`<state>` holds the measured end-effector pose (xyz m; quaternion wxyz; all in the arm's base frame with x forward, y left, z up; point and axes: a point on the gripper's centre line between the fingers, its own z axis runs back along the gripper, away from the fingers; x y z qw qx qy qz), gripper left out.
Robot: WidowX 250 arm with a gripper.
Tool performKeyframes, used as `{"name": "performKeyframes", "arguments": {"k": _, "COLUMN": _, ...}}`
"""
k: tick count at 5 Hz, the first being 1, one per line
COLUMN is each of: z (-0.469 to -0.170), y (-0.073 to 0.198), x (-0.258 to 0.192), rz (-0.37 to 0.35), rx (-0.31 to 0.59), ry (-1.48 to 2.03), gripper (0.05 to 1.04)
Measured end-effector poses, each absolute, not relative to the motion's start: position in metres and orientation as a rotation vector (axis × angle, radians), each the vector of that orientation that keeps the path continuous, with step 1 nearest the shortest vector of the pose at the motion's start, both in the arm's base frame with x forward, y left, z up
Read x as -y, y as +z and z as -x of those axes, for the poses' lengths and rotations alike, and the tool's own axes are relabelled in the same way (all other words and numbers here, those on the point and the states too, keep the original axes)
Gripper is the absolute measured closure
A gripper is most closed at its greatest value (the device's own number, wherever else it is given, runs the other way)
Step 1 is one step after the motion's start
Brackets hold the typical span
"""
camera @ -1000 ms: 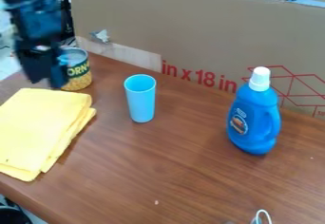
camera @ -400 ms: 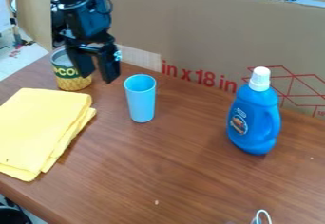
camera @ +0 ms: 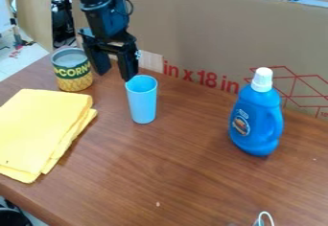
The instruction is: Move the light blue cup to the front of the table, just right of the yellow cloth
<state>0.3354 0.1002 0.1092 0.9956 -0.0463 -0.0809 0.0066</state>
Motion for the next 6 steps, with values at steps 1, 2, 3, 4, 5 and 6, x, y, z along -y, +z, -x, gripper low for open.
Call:
{"name": "performKeyframes", "arguments": {"k": 1, "z": -0.344, "y": 0.102, "x": -0.099, "rz": 0.068, "rx": 0.15, "ry": 0.018, "gripper": 0.083}}
{"name": "performKeyframes", "arguments": {"k": 2, "z": -0.351, "y": 0.096, "x": -0.098, "rz": 0.062, "rx": 0.144, "ry": 0.023, "gripper": 0.083}}
{"name": "performKeyframes", "arguments": {"k": 3, "z": -0.355, "y": 0.088, "x": -0.102, "rz": 0.053, "rx": 0.124, "ry": 0.031, "gripper": 0.083}}
{"name": "performKeyframes", "arguments": {"k": 4, "z": -0.356, "y": 0.077, "x": -0.106, "rz": 0.037, "rx": 0.089, "ry": 0.04, "gripper": 0.083}}
{"name": "performKeyframes", "arguments": {"k": 5, "z": -0.355, "y": 0.064, "x": -0.107, "rz": 0.043, "rx": 0.057, "ry": 0.042, "gripper": 0.121}}
{"name": "performKeyframes", "arguments": {"k": 6, "z": -0.356, "y": 0.064, "x": -0.105, "rz": 0.055, "rx": 0.052, "ry": 0.03, "gripper": 0.398}}
